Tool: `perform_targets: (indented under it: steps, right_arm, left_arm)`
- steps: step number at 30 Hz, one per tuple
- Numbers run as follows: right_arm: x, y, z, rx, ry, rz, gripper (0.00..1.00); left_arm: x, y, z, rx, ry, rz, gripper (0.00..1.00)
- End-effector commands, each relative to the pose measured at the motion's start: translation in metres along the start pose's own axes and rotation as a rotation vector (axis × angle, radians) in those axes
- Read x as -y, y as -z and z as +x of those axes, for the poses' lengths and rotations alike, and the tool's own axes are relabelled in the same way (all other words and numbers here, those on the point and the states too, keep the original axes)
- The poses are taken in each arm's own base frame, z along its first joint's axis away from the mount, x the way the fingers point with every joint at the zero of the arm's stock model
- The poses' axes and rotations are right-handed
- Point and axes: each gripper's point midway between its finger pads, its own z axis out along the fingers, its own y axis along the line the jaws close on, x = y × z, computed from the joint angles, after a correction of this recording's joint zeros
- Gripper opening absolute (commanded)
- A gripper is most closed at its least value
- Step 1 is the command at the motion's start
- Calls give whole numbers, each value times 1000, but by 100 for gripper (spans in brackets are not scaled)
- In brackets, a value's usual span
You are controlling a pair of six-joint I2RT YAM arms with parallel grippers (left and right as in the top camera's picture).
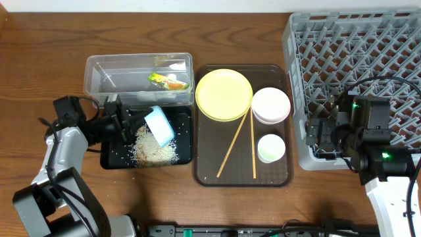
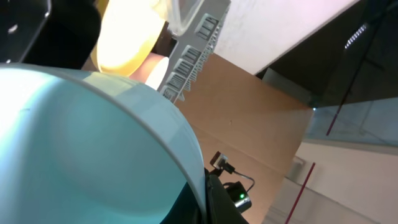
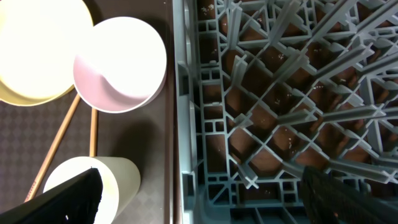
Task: Sort waste into correct bins and load items into the dishwasher rack
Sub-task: 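Carry the blue bowl over the black tray and tip out the rice, then return the empty blue bowl to the brown tray with the left gripper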
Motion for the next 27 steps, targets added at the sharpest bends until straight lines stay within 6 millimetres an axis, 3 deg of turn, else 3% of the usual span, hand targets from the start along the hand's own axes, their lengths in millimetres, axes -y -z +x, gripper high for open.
perform_targets:
  steps: [1,6,16,20,27]
  right_arm:
    - [2,5,-7,19,5,3,99]
    - [2,5,-8,22,5,3,99]
    - [2,5,-7,22,5,3,99]
    - [2,5,-7,22,5,3,99]
    - [2,5,-7,18,4,3,99]
  left_arm:
    - [12,-1,6,-47,-119,60,6]
    - [9,-16,17,-56,-295,-15,6]
    - [-8,-81,43,120,-808,-558,6]
    - [-25,-113,58,121,-1012,-707,6]
    - [-74,-152,82,53,-1167,-891,6]
